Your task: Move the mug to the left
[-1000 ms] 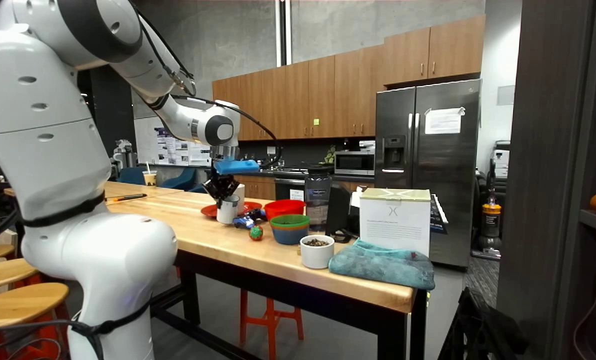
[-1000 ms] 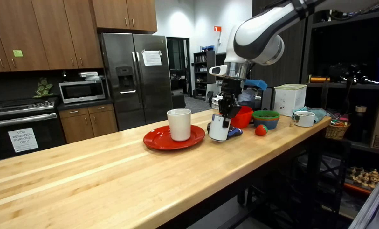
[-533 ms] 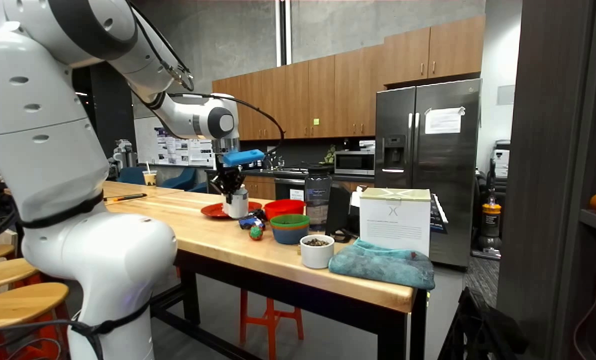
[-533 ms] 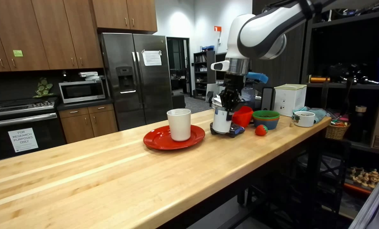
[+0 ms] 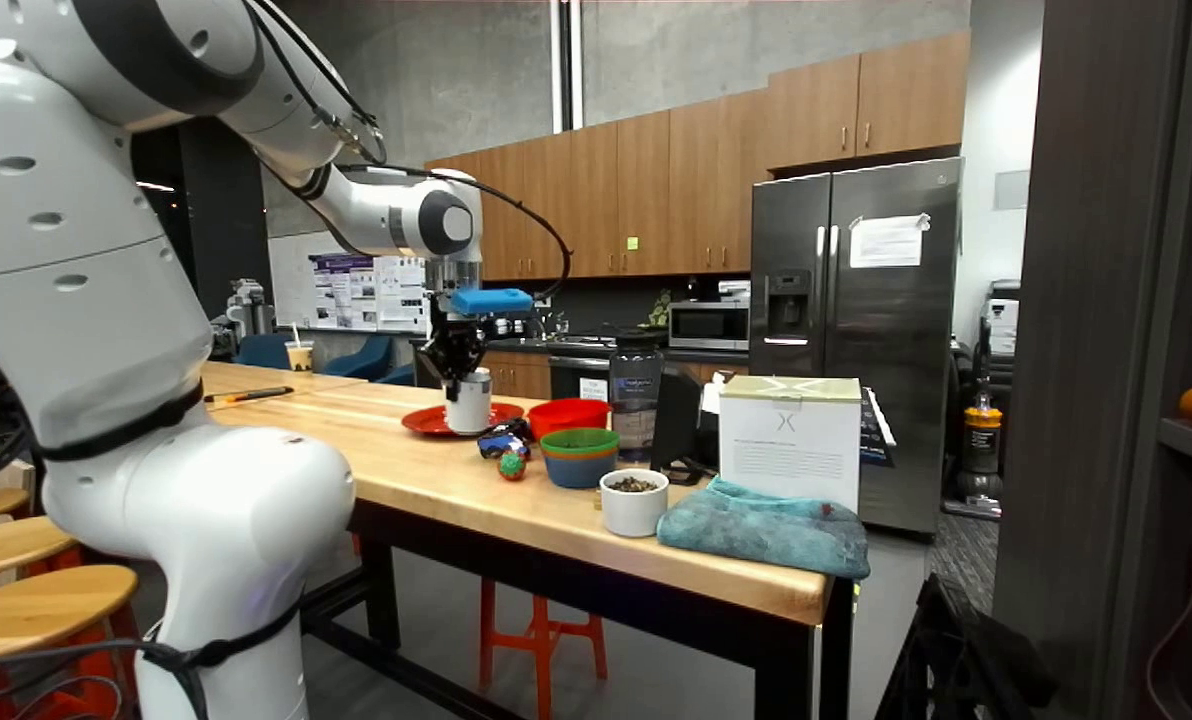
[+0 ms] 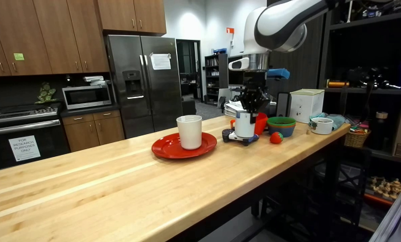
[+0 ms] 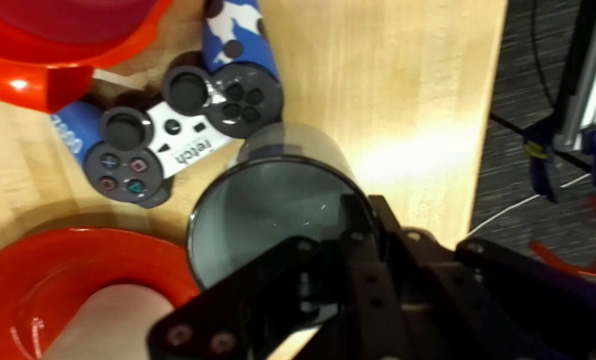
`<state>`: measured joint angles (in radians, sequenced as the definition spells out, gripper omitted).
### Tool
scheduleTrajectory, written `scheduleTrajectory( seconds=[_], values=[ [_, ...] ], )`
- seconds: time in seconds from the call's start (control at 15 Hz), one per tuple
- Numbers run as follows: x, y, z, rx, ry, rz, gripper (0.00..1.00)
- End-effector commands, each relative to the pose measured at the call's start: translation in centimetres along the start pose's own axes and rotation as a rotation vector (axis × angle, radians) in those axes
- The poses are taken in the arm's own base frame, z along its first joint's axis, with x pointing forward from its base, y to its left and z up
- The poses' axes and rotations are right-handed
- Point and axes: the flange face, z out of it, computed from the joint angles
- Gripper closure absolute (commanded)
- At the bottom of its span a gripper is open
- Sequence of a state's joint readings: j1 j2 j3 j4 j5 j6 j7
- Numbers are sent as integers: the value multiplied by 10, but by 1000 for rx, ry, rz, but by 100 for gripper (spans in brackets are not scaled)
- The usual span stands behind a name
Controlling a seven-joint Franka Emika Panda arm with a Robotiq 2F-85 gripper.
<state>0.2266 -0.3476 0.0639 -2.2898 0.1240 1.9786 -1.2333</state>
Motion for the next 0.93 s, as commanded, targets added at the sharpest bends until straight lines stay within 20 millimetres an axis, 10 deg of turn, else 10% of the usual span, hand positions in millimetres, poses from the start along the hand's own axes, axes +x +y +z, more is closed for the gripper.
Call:
scheduleTrajectory(
  seconds=[0.0, 0.4, 0.87],
  values=[
    [5, -25, -19, 105, 16, -76, 98],
    [17, -42, -21, 133, 2, -140, 98],
    [1, -48, 35, 115, 9, -76, 98]
  ],
)
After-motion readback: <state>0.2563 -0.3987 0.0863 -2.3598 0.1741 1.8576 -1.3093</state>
